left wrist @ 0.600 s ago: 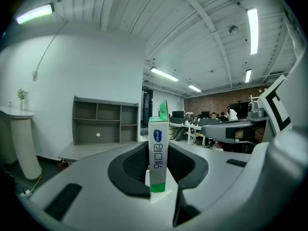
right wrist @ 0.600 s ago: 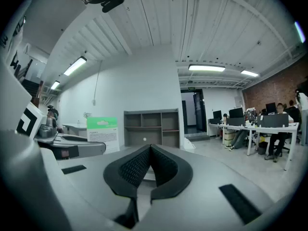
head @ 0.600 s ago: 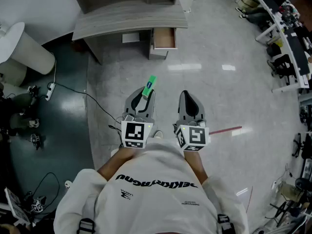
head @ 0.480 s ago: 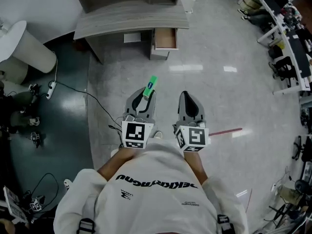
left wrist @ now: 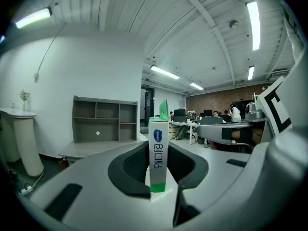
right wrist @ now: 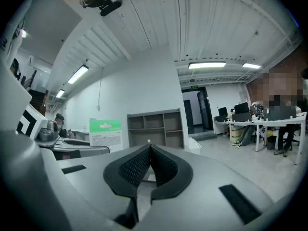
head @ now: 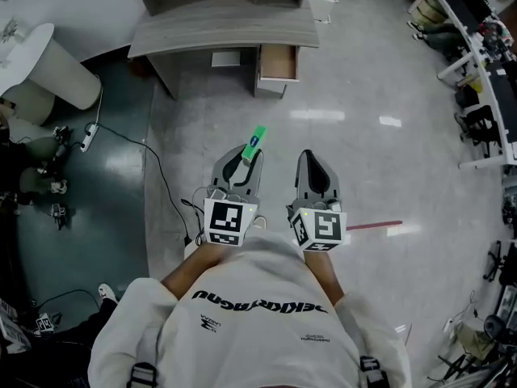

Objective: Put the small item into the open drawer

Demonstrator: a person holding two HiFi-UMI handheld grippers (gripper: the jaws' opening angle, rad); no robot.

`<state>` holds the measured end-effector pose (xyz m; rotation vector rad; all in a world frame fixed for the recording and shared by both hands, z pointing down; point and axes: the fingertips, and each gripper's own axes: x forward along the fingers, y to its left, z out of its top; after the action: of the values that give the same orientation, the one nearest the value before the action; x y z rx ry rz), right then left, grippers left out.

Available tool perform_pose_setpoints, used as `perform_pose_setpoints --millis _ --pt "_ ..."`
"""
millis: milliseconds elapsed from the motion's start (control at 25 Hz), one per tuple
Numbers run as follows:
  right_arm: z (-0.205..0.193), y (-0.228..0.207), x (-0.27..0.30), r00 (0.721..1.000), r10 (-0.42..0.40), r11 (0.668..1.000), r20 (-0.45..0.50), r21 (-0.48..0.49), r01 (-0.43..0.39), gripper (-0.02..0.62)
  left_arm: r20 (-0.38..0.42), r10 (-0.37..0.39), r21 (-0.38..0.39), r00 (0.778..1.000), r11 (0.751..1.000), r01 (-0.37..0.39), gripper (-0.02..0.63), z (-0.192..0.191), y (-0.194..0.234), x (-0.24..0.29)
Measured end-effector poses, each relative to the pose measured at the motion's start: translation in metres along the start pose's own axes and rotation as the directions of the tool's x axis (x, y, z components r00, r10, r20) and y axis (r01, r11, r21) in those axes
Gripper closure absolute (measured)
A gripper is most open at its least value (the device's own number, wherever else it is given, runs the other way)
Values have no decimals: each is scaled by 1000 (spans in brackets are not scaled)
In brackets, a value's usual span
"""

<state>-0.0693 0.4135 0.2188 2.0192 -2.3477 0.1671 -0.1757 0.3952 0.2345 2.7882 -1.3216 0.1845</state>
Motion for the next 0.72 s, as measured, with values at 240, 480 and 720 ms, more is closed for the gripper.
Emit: perform_pose_setpoints --millis 240,480,720 --pt "-16 -10 -5 999 22 1000 -32 4 -22 563 -27 30 -5 999 1000 -30 511 -12 -16 8" --pt "-19 -29 10 1000 10 1000 -26 0 -10 563 -44 32 -14 999 999 -32 512 -22 -18 34" --pt "-20 -73 53 999 -7 1000 -42 -13 7 563 -50 21 -26 999 999 -23 512 -23 -13 94"
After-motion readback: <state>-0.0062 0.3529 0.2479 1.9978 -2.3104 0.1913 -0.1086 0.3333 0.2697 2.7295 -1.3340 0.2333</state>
